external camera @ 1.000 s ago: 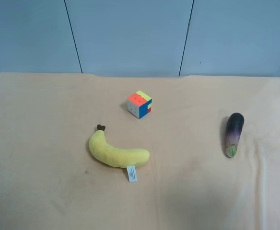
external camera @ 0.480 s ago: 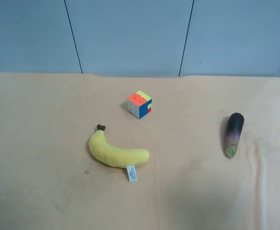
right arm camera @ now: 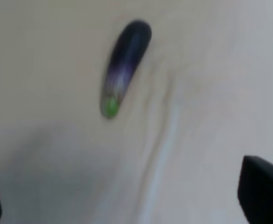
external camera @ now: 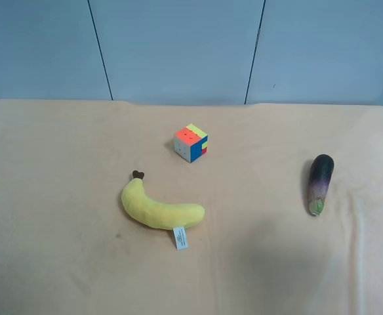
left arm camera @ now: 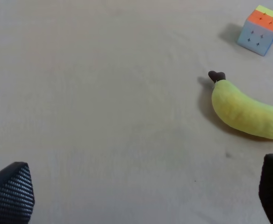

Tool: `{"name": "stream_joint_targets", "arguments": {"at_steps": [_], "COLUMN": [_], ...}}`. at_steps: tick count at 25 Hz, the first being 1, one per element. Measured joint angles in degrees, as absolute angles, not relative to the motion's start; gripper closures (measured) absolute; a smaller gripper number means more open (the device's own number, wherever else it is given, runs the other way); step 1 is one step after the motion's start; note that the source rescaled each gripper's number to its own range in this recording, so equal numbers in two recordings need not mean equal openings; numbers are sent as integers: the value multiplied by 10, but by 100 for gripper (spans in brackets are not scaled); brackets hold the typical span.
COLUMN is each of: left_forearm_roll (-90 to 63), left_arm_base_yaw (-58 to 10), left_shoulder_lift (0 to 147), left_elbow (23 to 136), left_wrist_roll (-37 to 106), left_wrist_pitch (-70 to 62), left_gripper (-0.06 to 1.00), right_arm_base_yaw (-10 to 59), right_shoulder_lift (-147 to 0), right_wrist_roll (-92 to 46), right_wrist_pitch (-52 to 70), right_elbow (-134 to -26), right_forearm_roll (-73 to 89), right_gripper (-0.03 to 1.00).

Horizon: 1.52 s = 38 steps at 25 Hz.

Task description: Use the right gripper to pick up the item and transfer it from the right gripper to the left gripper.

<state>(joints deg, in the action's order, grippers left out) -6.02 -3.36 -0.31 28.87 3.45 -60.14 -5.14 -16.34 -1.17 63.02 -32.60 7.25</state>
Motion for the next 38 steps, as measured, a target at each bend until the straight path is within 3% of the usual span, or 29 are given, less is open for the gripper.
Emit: {"name": "stream_joint_targets", "arguments": {"at_steps": [11, 34, 38], "left_forearm_roll": [-60, -60, -60], "left_arm_base_yaw": [-34, -34, -34], "left_shoulder_lift": [-3, -3, -3], "left_elbow": [289, 289, 289], "left_wrist_roll": [34, 34, 34], "left_wrist_pitch": [-601, -601, -601], "left_gripper": [1, 1, 1], "right_arm_base_yaw": [-51, -51, -18], "right_shoulder_lift": [-445, -836, -893], "right_wrist_roll": [18, 18, 18], "right_wrist_pitch": [605, 219, 144], "right_elbow": [-336, -343, -343], "right_forearm_roll": [35, 49, 62], "right_gripper": [-3, -3, -3]}}
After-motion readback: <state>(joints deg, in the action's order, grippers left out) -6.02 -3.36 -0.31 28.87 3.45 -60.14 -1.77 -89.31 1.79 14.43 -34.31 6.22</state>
